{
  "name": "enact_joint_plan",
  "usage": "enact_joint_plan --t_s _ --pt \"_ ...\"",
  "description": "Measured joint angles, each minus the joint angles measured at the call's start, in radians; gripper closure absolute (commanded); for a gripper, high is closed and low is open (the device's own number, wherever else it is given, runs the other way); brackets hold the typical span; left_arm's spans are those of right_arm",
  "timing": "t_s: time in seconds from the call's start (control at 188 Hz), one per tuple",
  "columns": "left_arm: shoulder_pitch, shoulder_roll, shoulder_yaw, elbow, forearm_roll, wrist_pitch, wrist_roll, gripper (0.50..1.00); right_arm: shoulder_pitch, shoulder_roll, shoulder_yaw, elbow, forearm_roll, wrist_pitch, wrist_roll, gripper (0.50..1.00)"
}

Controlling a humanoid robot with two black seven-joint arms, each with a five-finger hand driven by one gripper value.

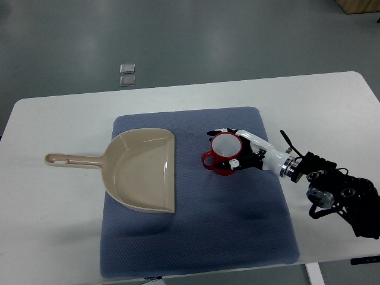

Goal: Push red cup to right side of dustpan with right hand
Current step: 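Push the red mug with the right hand toward the dustpan's edge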

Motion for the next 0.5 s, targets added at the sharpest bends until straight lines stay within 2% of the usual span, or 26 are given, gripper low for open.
enact_joint_plan --t_s 0.5 --pt "0.000 0.000 0.000 0.000 0.000 0.000 0.000 0.500 -0.016 0.044 -0.002 0.021 0.001 -0.006 0.000 0.562"
